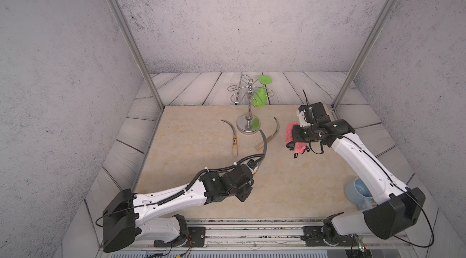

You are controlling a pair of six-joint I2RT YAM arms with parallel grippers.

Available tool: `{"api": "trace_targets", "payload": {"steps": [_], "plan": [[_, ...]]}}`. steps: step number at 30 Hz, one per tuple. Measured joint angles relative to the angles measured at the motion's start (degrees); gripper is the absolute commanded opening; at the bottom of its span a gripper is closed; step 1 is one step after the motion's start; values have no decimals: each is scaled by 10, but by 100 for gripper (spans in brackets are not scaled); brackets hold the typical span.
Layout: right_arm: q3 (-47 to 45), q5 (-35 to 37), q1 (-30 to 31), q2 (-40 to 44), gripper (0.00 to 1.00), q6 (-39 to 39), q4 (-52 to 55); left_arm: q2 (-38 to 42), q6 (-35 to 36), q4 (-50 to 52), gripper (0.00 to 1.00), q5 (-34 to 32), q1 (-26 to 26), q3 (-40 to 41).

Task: Wipe small sickles with rags
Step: Wipe the small sickle, then place the rag at the center of the board.

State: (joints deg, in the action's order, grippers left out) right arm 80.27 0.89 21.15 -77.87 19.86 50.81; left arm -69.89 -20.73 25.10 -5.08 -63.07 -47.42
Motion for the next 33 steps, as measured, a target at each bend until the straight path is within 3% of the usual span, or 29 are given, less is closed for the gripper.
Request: {"api": "trace_targets", "payload": {"steps": [5, 14, 33], "plan": [[-47, 11, 0, 49, 10, 0, 15, 0, -3, 1, 0, 33, 74, -9], [-115, 17, 0, 51, 12, -2, 19, -33, -4, 12, 0, 67, 186, -37], [-179, 3, 0, 19, 13, -2, -46, -176, -1, -11, 0, 138, 339, -103]]}}
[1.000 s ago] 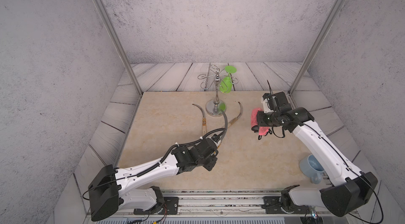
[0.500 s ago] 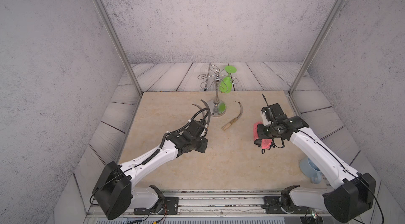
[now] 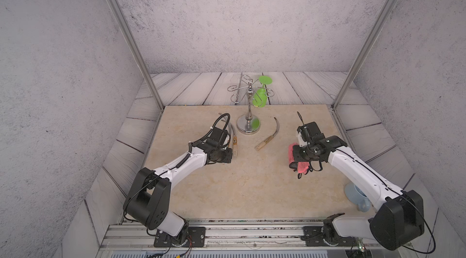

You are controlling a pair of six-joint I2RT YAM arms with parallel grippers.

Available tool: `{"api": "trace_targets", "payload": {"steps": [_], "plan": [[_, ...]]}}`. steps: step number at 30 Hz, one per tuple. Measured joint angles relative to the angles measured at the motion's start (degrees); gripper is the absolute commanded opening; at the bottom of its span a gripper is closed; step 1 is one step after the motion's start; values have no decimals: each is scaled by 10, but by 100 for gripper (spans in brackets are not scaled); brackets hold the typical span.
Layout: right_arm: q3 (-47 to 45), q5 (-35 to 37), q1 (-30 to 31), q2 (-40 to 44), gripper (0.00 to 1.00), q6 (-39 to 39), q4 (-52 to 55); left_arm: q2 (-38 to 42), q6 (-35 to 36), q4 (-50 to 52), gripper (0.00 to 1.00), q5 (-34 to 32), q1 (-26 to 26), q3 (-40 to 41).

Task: Wipe small sickles with rags
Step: Place the rag at the center of the board.

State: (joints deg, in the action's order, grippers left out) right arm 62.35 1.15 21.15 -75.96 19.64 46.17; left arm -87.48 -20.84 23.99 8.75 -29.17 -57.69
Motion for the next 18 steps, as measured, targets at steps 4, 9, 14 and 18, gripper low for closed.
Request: {"api": "trace_targets", "payload": {"steps": [4, 9, 14, 18], "plan": [[0, -3, 0, -5, 13, -3, -2, -21, 0, -4, 0, 4, 15, -3], [0, -7, 0, -8, 14, -7, -3, -57, 1, -9, 0, 6, 27, -27], [-1, -12, 0, -26, 15, -11, -12, -92, 3, -22, 0, 12, 41, -49], [-5, -17, 0, -45, 16, -12, -23, -116, 3, -30, 0, 18, 53, -54]]}}
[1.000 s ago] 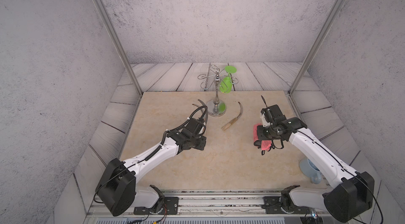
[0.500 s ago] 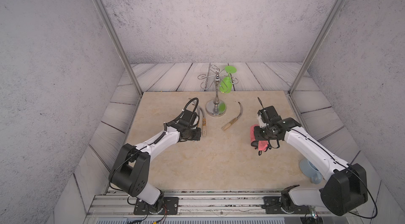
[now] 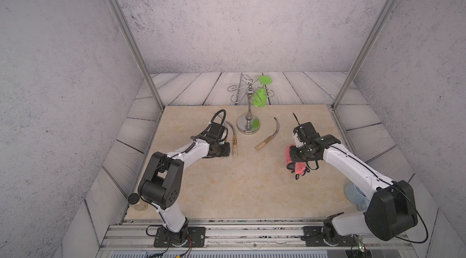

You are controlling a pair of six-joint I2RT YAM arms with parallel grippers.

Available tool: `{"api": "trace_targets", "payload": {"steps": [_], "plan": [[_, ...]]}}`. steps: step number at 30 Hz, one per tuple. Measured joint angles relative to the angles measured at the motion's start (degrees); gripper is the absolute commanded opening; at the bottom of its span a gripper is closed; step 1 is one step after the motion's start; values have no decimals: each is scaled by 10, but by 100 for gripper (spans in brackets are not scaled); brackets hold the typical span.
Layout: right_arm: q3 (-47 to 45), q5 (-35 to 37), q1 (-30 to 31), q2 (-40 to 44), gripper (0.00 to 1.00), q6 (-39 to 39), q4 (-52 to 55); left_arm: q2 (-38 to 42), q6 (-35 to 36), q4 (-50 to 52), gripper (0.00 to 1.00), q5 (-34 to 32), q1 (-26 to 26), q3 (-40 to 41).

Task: Wipe small sickles with rags
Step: Place the rag at the center of the board.

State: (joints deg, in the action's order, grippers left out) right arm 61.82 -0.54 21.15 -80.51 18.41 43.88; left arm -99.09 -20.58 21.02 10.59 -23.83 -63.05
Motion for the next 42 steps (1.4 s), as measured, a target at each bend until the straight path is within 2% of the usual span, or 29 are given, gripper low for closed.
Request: {"api": "trace_targets", "payload": {"steps": [21, 35, 42], "plan": [[-6, -30, 0, -77, 22, 0, -39, -95, 1, -25, 0, 29, 28, -47], [-6, -40, 1, -98, 38, 0, -51, -118, 2, -33, 0, 41, 50, -63], [-6, -42, 4, -108, 49, -1, -52, -130, 2, -35, 0, 44, 56, -72]]}}
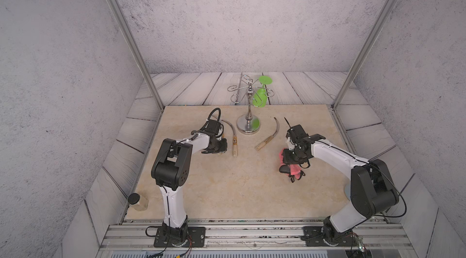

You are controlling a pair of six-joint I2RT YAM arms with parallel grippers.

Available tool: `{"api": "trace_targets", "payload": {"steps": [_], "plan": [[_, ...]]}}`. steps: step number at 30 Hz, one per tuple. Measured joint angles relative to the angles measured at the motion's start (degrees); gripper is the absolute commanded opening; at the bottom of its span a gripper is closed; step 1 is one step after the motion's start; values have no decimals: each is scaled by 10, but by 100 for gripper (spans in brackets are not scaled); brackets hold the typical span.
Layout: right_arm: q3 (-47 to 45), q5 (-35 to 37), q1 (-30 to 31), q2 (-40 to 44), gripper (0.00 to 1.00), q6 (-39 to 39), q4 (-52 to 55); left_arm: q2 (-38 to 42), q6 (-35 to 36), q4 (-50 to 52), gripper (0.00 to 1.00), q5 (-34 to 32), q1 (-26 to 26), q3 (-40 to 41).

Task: Wipe small sickles with rags
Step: Place the rag at the center of the board.

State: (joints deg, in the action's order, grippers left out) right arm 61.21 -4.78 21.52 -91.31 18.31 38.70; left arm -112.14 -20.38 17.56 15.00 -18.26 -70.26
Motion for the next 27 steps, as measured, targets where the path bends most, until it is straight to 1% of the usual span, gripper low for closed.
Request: {"api": "trace_targets", "payload": {"steps": [5, 8, 13, 27], "plan": [[0, -9, 1, -1, 59, 0, -1, -7, 0, -3, 0, 6, 3, -7], [1, -12, 2, -1, 62, 1, -1, -9, 0, -3, 0, 9, 4, -9], [6, -13, 2, -1, 65, 0, -2, -18, 0, -7, 2, 11, 7, -19], [8, -14, 2, 13, 69, 9, -2, -32, 0, -15, 17, 14, 9, -35]]}}
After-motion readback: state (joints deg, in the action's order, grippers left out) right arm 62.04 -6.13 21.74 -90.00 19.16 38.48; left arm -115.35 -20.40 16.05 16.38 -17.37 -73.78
